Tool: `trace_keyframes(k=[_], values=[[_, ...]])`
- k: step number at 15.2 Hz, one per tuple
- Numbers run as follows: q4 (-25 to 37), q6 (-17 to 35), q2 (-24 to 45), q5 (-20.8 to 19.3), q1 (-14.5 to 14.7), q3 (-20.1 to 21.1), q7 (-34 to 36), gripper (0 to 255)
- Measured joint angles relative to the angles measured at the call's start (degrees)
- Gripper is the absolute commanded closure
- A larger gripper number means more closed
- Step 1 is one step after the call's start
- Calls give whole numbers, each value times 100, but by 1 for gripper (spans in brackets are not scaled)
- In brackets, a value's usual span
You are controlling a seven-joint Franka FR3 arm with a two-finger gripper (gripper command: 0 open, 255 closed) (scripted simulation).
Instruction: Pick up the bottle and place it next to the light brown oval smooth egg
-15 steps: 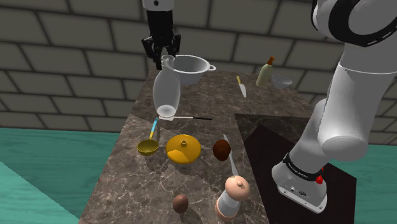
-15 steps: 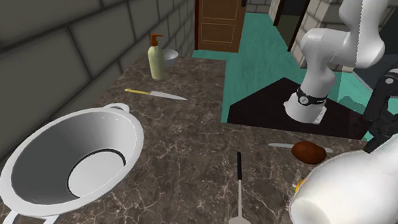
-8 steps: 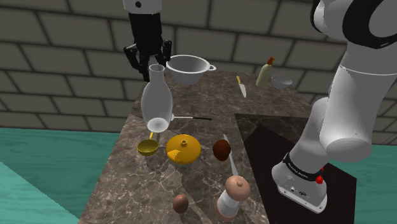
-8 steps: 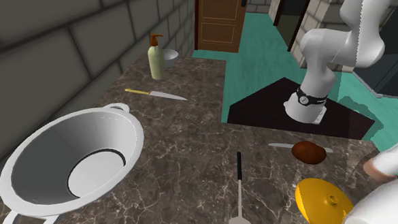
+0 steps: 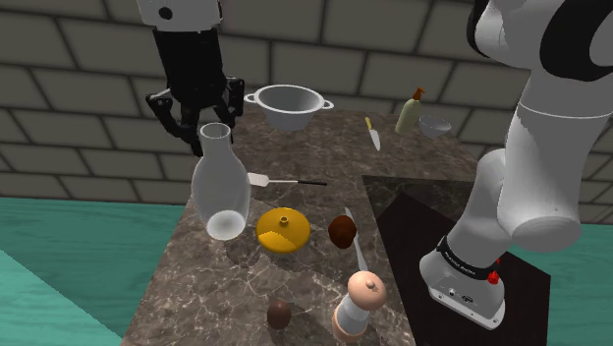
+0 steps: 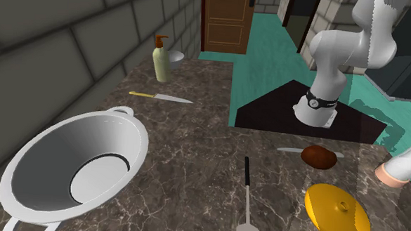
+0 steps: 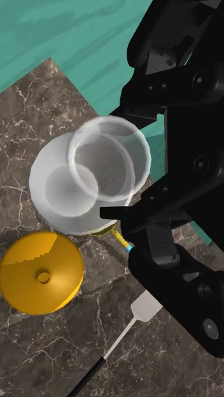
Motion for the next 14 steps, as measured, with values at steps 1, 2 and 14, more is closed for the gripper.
trace_keyframes(k=[1,2,14], values=[[62,8,67,-18,75,37,109,255],[188,1,186,-54,177,81,246,255],[-455,685,221,-66,339,165,507,255]])
